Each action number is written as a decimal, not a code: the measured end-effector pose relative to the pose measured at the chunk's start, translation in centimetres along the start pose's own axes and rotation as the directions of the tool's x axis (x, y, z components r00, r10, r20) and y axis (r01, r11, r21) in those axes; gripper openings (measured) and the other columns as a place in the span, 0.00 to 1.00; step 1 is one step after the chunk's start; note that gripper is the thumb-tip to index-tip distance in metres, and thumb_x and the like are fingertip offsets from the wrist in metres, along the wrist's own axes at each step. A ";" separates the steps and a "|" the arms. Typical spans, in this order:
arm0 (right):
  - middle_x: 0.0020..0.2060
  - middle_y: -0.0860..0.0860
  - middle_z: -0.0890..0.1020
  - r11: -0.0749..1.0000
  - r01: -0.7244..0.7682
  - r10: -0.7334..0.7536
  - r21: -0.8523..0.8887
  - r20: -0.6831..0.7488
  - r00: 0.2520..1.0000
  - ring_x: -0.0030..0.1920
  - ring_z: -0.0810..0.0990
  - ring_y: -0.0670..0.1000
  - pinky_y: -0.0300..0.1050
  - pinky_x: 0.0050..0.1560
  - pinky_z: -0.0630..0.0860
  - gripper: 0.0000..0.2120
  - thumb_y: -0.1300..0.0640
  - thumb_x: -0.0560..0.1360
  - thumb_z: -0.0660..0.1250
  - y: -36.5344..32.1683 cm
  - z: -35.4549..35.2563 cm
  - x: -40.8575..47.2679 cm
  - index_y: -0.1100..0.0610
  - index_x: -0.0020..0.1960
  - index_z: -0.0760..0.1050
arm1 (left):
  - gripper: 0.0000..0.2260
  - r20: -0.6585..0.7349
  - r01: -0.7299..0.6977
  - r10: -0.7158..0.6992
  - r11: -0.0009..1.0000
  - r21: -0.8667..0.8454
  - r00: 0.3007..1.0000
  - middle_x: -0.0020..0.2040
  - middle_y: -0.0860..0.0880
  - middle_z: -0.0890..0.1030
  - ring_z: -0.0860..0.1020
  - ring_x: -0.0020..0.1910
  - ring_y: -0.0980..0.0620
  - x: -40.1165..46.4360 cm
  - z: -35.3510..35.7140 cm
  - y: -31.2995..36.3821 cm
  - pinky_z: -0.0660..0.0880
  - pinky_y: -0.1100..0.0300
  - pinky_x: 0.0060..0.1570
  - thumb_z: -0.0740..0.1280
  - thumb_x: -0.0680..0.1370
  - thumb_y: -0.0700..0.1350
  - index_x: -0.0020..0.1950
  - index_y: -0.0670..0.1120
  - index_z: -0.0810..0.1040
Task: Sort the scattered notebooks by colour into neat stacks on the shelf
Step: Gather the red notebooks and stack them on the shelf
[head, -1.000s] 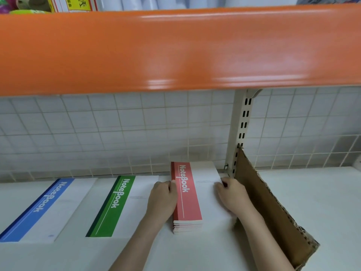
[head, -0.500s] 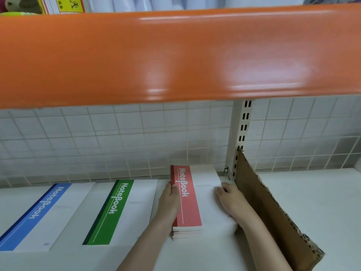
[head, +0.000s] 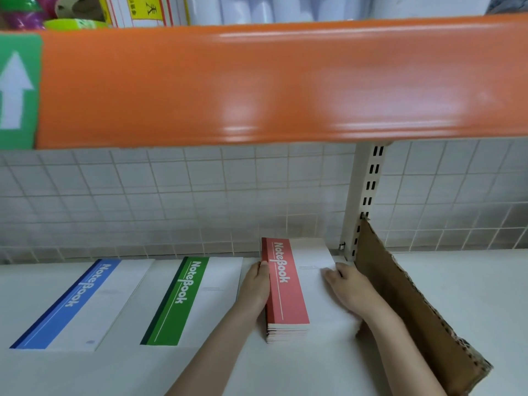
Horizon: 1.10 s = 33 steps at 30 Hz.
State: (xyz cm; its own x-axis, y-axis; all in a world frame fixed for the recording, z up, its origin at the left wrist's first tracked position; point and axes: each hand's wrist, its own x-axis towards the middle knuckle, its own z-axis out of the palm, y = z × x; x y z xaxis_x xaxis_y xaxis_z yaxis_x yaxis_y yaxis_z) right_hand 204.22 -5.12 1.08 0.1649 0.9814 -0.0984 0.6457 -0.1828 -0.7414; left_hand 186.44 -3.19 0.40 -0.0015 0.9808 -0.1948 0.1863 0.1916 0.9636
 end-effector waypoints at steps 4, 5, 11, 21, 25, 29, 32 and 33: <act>0.61 0.60 0.76 0.977 -0.015 -0.002 -0.213 -0.080 0.997 0.61 0.75 0.59 0.48 0.58 0.72 0.23 0.48 0.81 0.55 -0.8 -0.2 -0.5 0.62 0.69 0.64 | 0.15 -0.031 -0.153 0.165 0.957 0.245 0.986 0.51 0.56 0.72 0.70 0.51 0.57 -0.7 -2.5 -0.1 0.63 0.66 0.51 0.50 0.84 0.51 0.64 0.48 0.71; 0.60 0.60 0.76 0.966 -0.003 -0.027 -0.258 -0.112 0.993 0.60 0.75 0.60 0.49 0.58 0.73 0.22 0.49 0.81 0.55 -1.2 -0.3 -0.7 0.62 0.68 0.65 | 0.15 -0.007 -0.204 0.219 0.922 0.329 0.976 0.53 0.55 0.72 0.70 0.54 0.56 -0.9 -3.4 -0.3 0.64 0.68 0.50 0.51 0.83 0.51 0.64 0.48 0.71; 0.65 0.59 0.72 0.905 0.133 -0.218 -0.405 -0.171 0.961 0.64 0.71 0.60 0.49 0.58 0.70 0.21 0.51 0.79 0.58 -6.8 2.6 -1.2 0.60 0.69 0.65 | 0.21 -0.003 -0.233 0.343 0.642 0.730 0.939 0.72 0.49 0.66 0.66 0.70 0.50 -2.2 -9.2 -0.7 0.63 0.56 0.67 0.50 0.83 0.53 0.73 0.46 0.64; 0.64 0.58 0.72 0.821 0.414 -0.379 -0.393 0.168 0.910 0.64 0.72 0.58 0.48 0.59 0.70 0.21 0.52 0.79 0.58 -16.2 13.0 -2.4 0.58 0.69 0.64 | 0.19 -0.251 0.121 0.276 0.413 0.903 0.928 0.69 0.47 0.70 0.71 0.65 0.48 -5.1 -22.8 -2.5 0.69 0.52 0.62 0.53 0.82 0.52 0.70 0.45 0.66; 0.63 0.56 0.73 0.795 0.502 -0.432 -0.341 0.264 0.863 0.62 0.73 0.57 0.47 0.57 0.72 0.19 0.51 0.79 0.58 -20.6 18.0 -3.9 0.57 0.69 0.65 | 0.20 -0.298 0.160 0.256 0.447 0.880 0.920 0.69 0.48 0.67 0.70 0.65 0.48 -7.3 -29.0 -4.9 0.70 0.54 0.59 0.55 0.82 0.52 0.71 0.46 0.64; 0.72 0.52 0.65 0.713 0.637 -0.527 -0.293 0.376 0.762 0.70 0.66 0.53 0.44 0.67 0.64 0.24 0.51 0.80 0.56 -24.8 23.5 -6.5 0.56 0.74 0.59 | 0.22 -0.313 0.179 0.241 0.454 0.873 0.918 0.74 0.49 0.61 0.65 0.71 0.48 -9.8 -34.9 -7.0 0.67 0.54 0.64 0.56 0.81 0.52 0.74 0.48 0.61; 0.73 0.50 0.63 0.691 0.692 -0.552 -0.208 0.465 0.692 0.71 0.64 0.51 0.43 0.68 0.63 0.25 0.51 0.80 0.56 -27.9 27.8 -8.9 0.54 0.75 0.58 | 0.22 -0.371 0.237 0.248 0.439 0.866 0.895 0.75 0.49 0.60 0.65 0.70 0.49 -11.7 -39.5 -8.0 0.67 0.55 0.64 0.56 0.81 0.53 0.74 0.49 0.61; 0.73 0.50 0.63 0.678 0.711 -0.562 -0.185 0.493 0.664 0.71 0.65 0.51 0.43 0.67 0.64 0.25 0.50 0.80 0.56 -28.9 29.2 -9.7 0.54 0.75 0.57 | 0.21 -0.395 0.262 0.249 0.436 0.861 0.884 0.75 0.49 0.61 0.65 0.70 0.49 -12.3 -41.0 -8.2 0.67 0.55 0.64 0.56 0.81 0.53 0.74 0.49 0.62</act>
State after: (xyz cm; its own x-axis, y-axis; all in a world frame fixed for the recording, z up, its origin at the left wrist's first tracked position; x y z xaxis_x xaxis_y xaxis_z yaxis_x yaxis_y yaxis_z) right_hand 162.15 -7.62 4.06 -0.6213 0.7833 0.0237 0.6929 0.5632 -0.4502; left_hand 144.63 -15.45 2.40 -0.3428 0.9289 0.1402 0.9269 0.3102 0.2113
